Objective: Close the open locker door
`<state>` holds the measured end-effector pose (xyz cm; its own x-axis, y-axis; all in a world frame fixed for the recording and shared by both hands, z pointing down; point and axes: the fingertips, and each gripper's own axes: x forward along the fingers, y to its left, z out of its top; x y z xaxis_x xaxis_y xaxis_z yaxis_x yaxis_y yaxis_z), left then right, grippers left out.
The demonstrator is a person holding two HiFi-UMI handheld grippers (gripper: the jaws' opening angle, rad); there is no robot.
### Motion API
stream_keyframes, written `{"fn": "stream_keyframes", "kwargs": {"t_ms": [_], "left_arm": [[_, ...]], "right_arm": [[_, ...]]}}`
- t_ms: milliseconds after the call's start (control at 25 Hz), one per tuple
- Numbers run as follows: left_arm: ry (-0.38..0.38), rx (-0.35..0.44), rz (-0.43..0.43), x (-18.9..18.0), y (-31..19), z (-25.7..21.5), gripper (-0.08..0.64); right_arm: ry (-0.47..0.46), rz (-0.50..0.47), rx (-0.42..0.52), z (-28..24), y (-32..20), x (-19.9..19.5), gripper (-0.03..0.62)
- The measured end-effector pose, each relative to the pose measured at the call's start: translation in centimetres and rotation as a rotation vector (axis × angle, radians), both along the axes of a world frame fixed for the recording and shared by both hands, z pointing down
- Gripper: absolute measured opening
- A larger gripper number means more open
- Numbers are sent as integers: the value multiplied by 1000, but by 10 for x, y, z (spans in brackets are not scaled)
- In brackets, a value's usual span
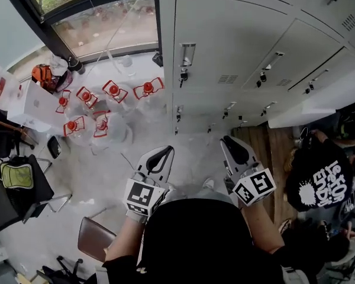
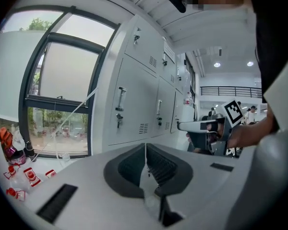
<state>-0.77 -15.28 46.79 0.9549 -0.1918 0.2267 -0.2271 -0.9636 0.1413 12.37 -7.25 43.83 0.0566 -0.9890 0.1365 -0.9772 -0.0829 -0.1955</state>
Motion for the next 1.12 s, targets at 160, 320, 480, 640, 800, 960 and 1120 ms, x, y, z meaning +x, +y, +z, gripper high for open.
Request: {"fn": "stream_keyframes", "kwargs": {"t_ms": [160,320,480,640,800,960,1120], "left_arm": [[18,-2,43,37,16,-8,26],[20,6,101,72,36,-11,26],[32,20,148,102,55,-20,26],[15,10,183,119,67,-16,26],[22,23,213,135,73,-22,26],[23,40,237,144,76,-24,26],[16,45,252,149,78,-24,26]], "right_arm": [[6,31,3,-4,25,25,69],[22,72,11,-7,51,49,69],[34,107,13,-9,74,72,69],[36,144,20,-11,89,90,69],[42,167,23,-12,95,101,69],[57,183,11,-9,99,105,69],[43,191,17,-5,104,108,69]]}}
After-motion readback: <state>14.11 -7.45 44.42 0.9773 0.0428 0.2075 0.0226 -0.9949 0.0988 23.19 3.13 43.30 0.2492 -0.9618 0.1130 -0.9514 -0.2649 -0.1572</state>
